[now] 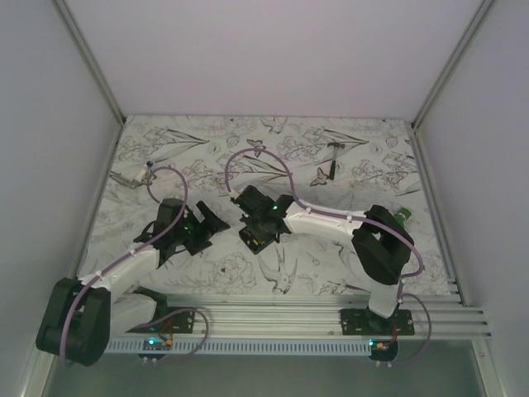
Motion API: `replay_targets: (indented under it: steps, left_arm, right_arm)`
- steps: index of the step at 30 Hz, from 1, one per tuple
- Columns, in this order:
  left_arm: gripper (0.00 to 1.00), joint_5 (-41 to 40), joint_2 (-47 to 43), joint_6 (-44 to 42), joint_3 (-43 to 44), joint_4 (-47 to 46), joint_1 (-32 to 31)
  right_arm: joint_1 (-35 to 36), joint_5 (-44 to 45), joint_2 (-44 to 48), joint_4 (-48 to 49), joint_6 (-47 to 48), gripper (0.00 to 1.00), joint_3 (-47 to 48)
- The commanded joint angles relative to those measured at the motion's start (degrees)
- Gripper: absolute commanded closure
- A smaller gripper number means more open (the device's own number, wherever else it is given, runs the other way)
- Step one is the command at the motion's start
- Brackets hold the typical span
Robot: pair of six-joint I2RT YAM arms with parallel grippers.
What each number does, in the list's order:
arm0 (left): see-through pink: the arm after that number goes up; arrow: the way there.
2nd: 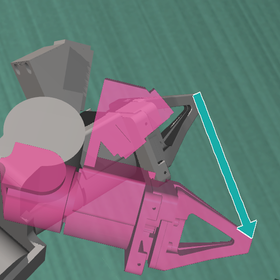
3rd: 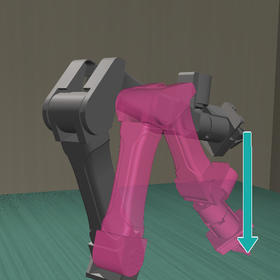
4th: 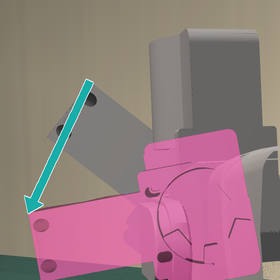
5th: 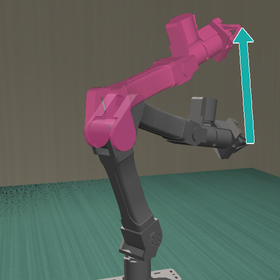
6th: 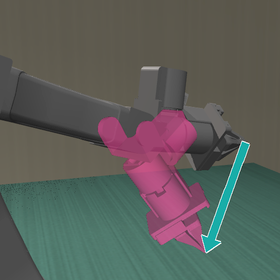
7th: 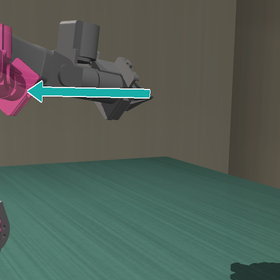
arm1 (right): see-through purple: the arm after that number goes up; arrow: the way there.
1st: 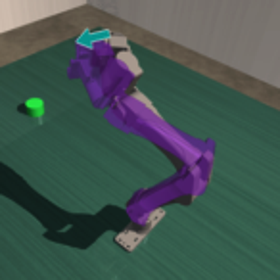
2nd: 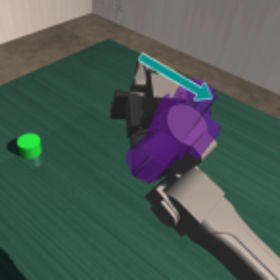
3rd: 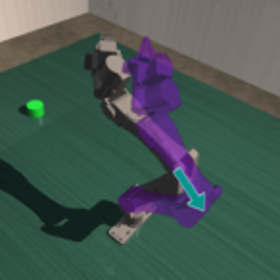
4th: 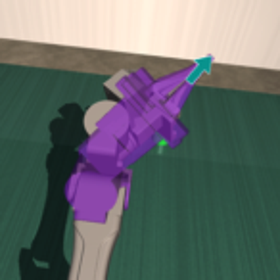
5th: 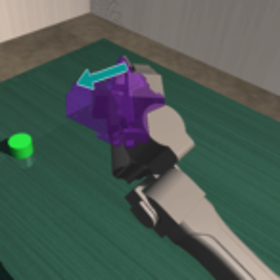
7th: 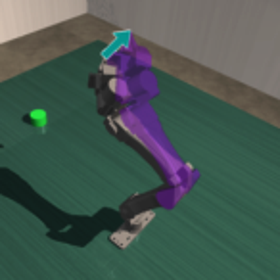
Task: Snap on the fuse box
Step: Install the fuse at the fuse box base.
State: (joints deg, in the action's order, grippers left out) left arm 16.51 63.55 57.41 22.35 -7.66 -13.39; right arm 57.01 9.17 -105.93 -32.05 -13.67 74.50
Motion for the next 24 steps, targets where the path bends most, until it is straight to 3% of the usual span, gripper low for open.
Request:
replay_targets:
  steps: [1, 24]
  left_arm:
    - [0.01, 0.92, -1.29, 0.40, -1.27, 0.21, 0.58]
    - [0.01, 1.04, -2.39, 0.85, -1.74, 0.23, 0.70]
  right_arm:
    - [0.81, 1.74, -0.75, -1.32, 0.55, 1.00, 2.04]
    - [1.87, 4.12, -4.10, -2.92, 0.60, 1.00, 4.66]
